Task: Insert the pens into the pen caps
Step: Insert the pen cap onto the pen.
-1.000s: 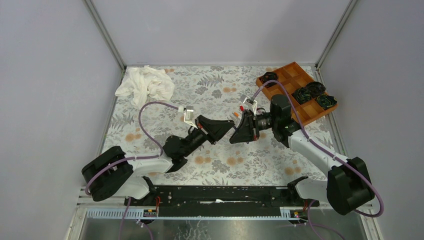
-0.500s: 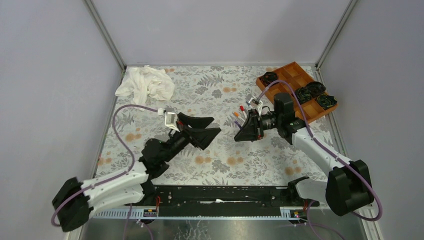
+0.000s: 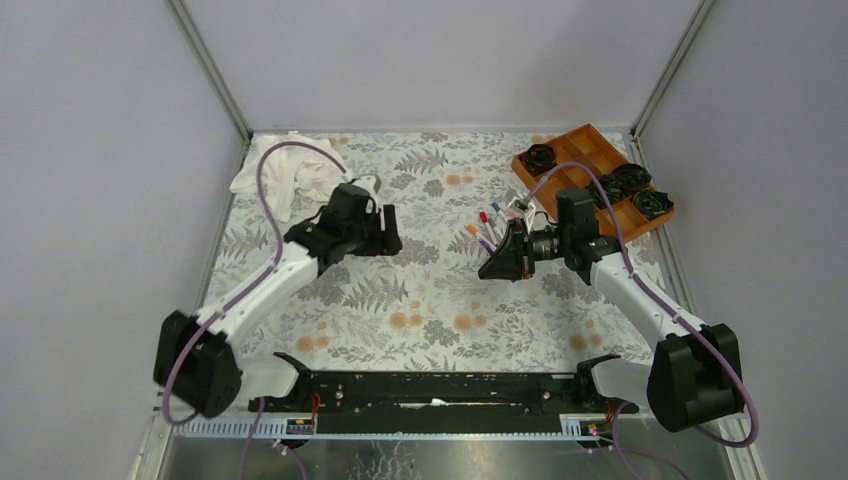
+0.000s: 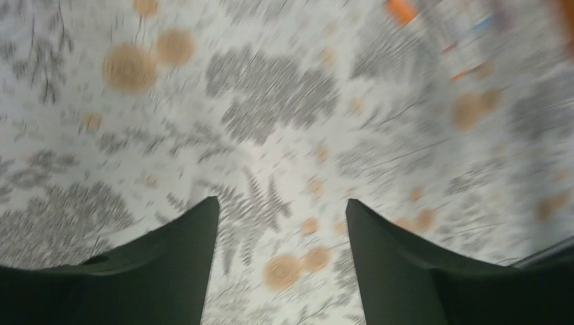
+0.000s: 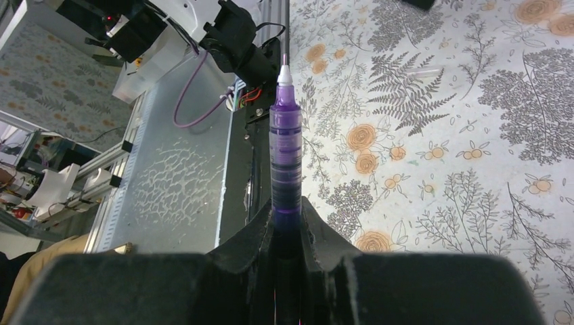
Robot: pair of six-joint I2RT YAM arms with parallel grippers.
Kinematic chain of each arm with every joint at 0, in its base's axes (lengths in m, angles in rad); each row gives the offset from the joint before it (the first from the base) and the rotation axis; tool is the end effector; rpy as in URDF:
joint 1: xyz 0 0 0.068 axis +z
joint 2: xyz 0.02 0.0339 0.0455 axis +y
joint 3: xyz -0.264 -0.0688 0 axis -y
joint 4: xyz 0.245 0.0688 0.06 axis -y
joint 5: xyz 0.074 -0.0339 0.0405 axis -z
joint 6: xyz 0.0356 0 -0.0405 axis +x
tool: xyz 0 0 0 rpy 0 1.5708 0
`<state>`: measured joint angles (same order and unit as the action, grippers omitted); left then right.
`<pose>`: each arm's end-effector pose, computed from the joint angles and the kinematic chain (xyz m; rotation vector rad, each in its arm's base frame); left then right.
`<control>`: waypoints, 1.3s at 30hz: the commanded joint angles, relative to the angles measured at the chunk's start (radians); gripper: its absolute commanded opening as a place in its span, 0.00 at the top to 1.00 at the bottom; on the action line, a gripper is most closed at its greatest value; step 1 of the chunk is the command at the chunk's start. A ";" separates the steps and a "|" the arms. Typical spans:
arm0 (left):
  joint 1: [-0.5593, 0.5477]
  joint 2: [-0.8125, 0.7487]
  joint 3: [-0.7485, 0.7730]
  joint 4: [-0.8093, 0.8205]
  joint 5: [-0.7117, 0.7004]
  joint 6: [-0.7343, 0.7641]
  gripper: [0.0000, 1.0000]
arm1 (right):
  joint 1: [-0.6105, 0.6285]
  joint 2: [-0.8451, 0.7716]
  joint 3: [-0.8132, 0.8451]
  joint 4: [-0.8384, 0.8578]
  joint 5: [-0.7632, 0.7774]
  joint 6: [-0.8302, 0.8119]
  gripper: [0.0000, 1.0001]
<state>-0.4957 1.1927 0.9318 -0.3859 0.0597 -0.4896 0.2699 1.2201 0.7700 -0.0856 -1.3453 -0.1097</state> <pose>0.2296 -0.1266 0.2876 0.0409 2.2848 -0.5982 0.2283 0.0992 0.2670 -1.1204 1.5842 1.4837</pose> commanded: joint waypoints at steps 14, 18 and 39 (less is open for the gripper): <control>0.010 0.521 0.216 -0.394 -0.135 0.332 0.58 | -0.034 -0.002 0.062 -0.091 -0.026 -0.087 1.00; 0.009 0.573 0.232 -0.397 -0.140 0.343 0.59 | -0.037 -0.004 0.061 -0.092 -0.031 -0.085 1.00; 0.017 0.671 0.200 -0.382 -0.076 0.342 1.00 | -0.041 -0.007 0.057 -0.084 -0.041 -0.079 1.00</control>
<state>-0.4900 1.8317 1.1538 -0.7692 -0.0334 -0.1509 0.2344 1.2205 0.7891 -0.1753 -1.3544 -0.1795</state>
